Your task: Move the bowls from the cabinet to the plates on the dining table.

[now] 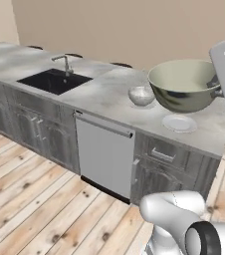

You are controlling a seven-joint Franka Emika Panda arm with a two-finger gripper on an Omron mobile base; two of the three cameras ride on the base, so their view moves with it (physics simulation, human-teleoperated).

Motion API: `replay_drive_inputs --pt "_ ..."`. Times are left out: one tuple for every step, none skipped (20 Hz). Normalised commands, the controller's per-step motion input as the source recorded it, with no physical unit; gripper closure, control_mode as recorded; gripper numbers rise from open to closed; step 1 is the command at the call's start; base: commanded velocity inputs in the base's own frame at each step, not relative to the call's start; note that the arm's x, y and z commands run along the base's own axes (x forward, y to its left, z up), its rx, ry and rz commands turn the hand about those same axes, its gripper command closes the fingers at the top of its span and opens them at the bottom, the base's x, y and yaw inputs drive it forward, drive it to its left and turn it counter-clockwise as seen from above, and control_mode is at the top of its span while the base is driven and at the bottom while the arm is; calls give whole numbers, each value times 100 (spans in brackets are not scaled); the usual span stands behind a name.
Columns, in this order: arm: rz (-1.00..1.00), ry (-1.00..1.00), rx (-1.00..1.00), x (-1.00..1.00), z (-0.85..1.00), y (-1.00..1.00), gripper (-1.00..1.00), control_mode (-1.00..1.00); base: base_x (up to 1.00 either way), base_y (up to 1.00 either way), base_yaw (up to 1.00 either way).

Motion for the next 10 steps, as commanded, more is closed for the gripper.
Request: replay_drive_inputs --pt "0 0 0 0 0 0 100 100 0 0 -25" --pt "0 0 0 0 0 0 100 100 0 0 -25" --pt "0 0 0 0 0 0 100 100 0 0 -25" --pt "0 0 0 0 0 0 100 100 0 0 -25" --pt "0 0 0 0 0 0 100 100 0 0 -25" --pt "0 0 0 0 0 0 100 100 0 0 -25" --pt "0 0 0 0 0 0 100 100 0 0 -25" --pt "0 0 0 0 0 0 100 100 0 0 -25" --pt "0 0 0 0 0 0 100 100 0 0 -25" --pt "0 0 0 0 0 0 100 100 0 0 -25"
